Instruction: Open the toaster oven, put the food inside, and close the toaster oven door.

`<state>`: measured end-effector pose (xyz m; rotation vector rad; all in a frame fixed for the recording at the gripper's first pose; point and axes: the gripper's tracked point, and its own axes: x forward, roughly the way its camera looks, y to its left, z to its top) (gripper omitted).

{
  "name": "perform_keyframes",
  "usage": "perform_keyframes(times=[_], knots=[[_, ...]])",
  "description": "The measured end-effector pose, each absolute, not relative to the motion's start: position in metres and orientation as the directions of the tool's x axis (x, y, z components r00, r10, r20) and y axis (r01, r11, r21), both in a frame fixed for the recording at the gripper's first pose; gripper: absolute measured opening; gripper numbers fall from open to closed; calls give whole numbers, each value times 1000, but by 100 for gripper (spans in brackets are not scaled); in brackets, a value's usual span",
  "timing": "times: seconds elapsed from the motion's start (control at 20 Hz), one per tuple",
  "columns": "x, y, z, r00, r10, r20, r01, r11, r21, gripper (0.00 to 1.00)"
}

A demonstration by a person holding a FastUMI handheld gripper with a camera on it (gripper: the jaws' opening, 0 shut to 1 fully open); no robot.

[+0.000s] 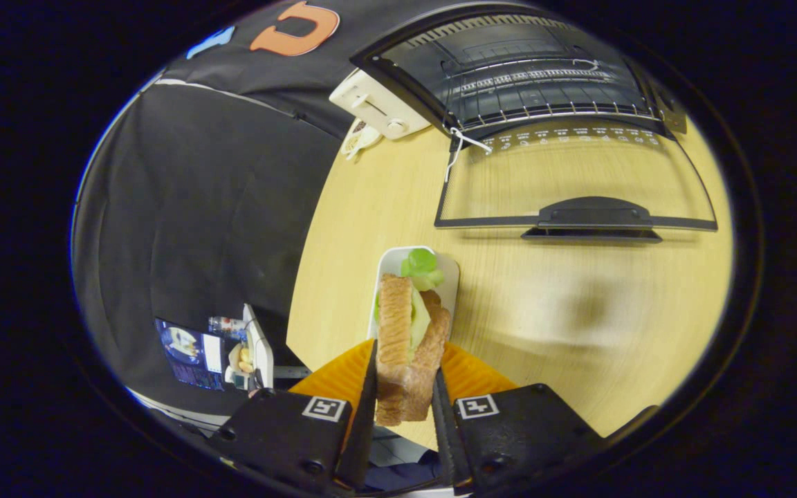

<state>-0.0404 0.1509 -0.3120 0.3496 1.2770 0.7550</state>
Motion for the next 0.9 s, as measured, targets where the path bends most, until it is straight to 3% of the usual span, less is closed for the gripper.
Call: perform_keyframes(times=[0.35, 0.5, 0.65, 0.9], knots=[[-41, 152, -292, 138, 725, -675, -334, 675, 658, 40], [-34, 152, -268, 169, 796, -581, -283, 604, 745, 40], [2, 145, -249, 327, 831, -449, -246, 534, 809, 40], [65, 101, -232, 603, 734, -313, -195, 516, 834, 40]])
